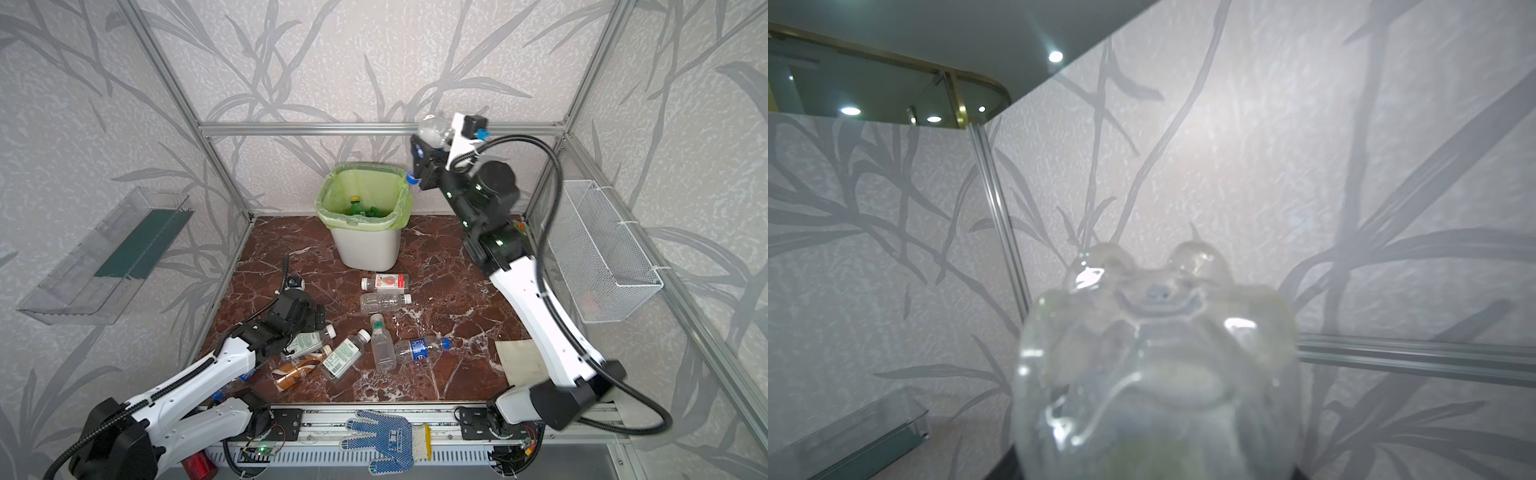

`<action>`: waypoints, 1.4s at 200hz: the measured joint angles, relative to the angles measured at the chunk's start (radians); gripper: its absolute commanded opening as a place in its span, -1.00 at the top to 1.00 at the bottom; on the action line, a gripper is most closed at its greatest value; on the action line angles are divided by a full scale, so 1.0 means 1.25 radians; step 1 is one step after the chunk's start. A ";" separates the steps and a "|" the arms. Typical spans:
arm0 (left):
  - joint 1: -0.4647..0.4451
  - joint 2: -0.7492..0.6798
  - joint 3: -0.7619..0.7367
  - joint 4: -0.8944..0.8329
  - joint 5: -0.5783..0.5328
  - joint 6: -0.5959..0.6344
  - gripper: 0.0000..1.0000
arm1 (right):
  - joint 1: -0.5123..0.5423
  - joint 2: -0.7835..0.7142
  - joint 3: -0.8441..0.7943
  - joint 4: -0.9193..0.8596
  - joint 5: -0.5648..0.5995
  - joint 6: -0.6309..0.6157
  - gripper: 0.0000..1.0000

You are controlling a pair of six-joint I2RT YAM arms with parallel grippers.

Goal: Throw the plastic bottles in the bin
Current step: 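Carry the crushed clear bottle over the bin and open the right gripper, then withdraw the right gripper while the left gripper grasps the blue-capped clear bottle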

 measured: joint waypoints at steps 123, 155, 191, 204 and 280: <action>-0.009 -0.027 0.001 -0.007 0.013 0.021 -0.99 | 0.030 -0.096 -0.108 -0.044 -0.005 -0.022 -0.98; -0.027 -0.027 0.008 -0.018 0.012 0.040 -0.99 | 0.015 -0.179 -0.276 0.009 0.007 -0.022 -0.98; -0.095 -0.026 0.029 -0.019 0.009 0.082 -0.99 | -0.047 -0.205 -0.546 0.012 0.009 0.013 -0.99; -0.124 -0.018 0.048 -0.024 0.004 0.102 -0.99 | -0.081 -0.224 -0.645 0.008 0.008 0.033 -0.98; -0.385 0.316 0.327 -0.059 -0.023 0.289 -0.99 | -0.342 -0.434 -0.991 0.028 -0.031 0.138 -0.98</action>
